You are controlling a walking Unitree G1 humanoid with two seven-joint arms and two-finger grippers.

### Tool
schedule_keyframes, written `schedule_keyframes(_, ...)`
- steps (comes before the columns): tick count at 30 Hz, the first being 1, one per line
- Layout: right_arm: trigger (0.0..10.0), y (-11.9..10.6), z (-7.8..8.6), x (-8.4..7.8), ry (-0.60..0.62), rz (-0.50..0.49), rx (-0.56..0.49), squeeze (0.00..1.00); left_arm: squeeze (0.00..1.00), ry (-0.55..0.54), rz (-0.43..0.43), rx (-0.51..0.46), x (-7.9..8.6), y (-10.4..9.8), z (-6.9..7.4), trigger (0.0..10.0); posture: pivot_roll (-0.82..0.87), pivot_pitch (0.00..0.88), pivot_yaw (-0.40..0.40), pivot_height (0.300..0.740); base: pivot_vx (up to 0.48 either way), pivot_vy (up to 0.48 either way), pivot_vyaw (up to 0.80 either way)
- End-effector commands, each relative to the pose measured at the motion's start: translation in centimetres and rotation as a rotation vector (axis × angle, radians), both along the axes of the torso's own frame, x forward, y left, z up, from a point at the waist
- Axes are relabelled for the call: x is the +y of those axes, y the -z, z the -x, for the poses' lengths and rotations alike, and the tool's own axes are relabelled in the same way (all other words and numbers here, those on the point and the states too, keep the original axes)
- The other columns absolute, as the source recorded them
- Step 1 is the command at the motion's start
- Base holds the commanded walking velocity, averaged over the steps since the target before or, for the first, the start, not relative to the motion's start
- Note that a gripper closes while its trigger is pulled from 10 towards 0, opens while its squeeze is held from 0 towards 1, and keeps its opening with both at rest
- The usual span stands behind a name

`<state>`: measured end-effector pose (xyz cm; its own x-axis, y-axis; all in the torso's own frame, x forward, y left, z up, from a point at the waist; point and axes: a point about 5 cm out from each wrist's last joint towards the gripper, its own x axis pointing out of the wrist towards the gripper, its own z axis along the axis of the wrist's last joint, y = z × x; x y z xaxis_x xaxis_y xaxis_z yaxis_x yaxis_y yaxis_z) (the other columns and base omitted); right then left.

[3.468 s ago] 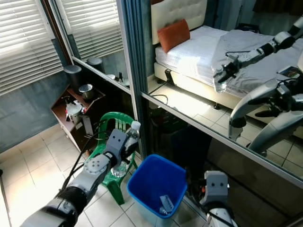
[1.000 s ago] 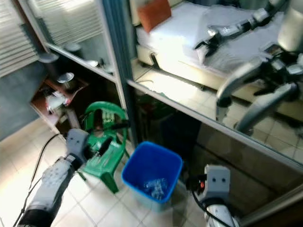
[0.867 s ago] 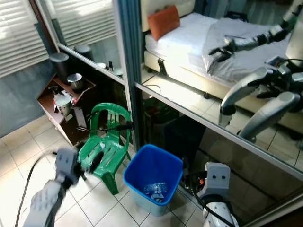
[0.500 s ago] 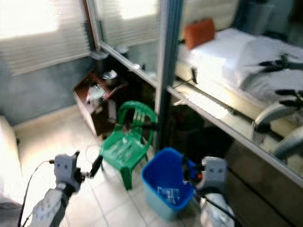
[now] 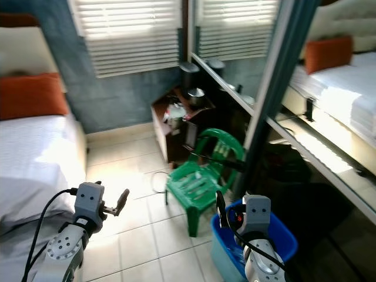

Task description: Clean up the room

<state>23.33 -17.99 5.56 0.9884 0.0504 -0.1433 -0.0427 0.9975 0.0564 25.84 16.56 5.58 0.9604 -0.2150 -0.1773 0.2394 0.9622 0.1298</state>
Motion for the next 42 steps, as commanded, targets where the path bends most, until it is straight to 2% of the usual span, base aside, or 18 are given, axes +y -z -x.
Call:
schedule_keyframes(1,10.0,0.3,-0.1,-0.3,0.014,-0.007,0.010,0.00,0.00,0.022,0.010,-0.001,-0.6,-0.2,0.0,10.0,-0.05,0.000,0.023,0.740,0.000,-0.480,0.75)
schedule_keyframes(5,10.0,0.3,-0.1,-0.3,0.016,-0.008,0.007,0.00,0.00,0.030,0.033,0.007,-1.0,-0.2,0.1,10.0,-0.05,0.000,0.021,0.740,0.000,-0.480,0.75)
schedule_keyframes(8,10.0,0.0,-0.4,-0.8,0.020,0.006,-0.006,0.00,0.00,-0.006,0.064,0.024,-1.2,0.1,-0.2,10.0,-0.04,0.000,-0.002,0.740,0.000,-0.209,0.72)
schedule_keyframes(11,10.0,0.0,-0.4,-0.8,0.017,0.007,-0.004,0.00,0.00,-0.011,0.060,0.018,-1.2,0.0,-0.3,10.0,-0.04,0.000,-0.009,0.740,0.000,0.000,0.71)
schedule_keyframes(13,10.0,0.1,-0.6,-0.7,-0.003,0.012,-0.001,0.00,0.00,-0.026,0.025,0.002,-1.2,-0.1,-0.6,10.0,-0.04,0.000,-0.015,0.740,0.000,0.000,0.71)
schedule_keyframes(17,10.0,0.1,-0.7,-0.6,-0.006,0.011,-0.001,0.00,0.00,-0.030,0.026,-0.007,-1.2,-0.2,-0.7,10.0,-0.03,0.000,-0.015,0.740,0.000,0.000,0.71)
schedule_keyframes(25,10.0,0.6,-0.6,-0.2,-0.019,0.004,0.006,0.00,0.00,-0.075,0.016,0.028,-0.9,0.4,-0.7,10.0,-0.03,0.000,-0.001,0.740,0.000,0.000,0.71)
schedule_keyframes(31,10.0,0.8,-0.5,-0.3,-0.020,0.009,0.012,0.00,0.00,-0.128,0.078,0.029,-0.5,0.4,-1.0,10.0,-0.03,0.000,0.003,0.740,0.000,0.000,0.71)
schedule_keyframes(35,10.0,0.8,-0.5,-0.3,-0.025,0.016,0.008,0.00,0.00,-0.186,0.140,0.053,-0.2,0.5,-1.0,10.0,-0.04,0.000,0.002,0.740,0.000,0.417,0.71)
schedule_keyframes(37,10.0,0.6,-0.5,-0.6,-0.019,0.019,-0.002,0.00,0.00,-0.224,0.145,0.037,0.3,0.4,-0.8,10.0,-0.04,0.000,-0.003,0.740,0.000,0.480,0.70)
schedule_keyframes(38,10.0,0.5,-0.3,-0.9,-0.015,0.028,-0.006,0.00,0.00,-0.250,0.177,0.010,0.8,0.2,-0.4,10.0,-0.04,0.000,-0.015,0.740,0.000,0.480,0.71)
schedule_keyframes(42,10.0,0.4,-0.1,-1.3,-0.011,0.041,-0.010,0.00,0.00,-0.239,0.186,-0.006,0.8,0.0,0.1,10.0,-0.03,0.000,-0.024,0.740,0.000,0.480,0.70)
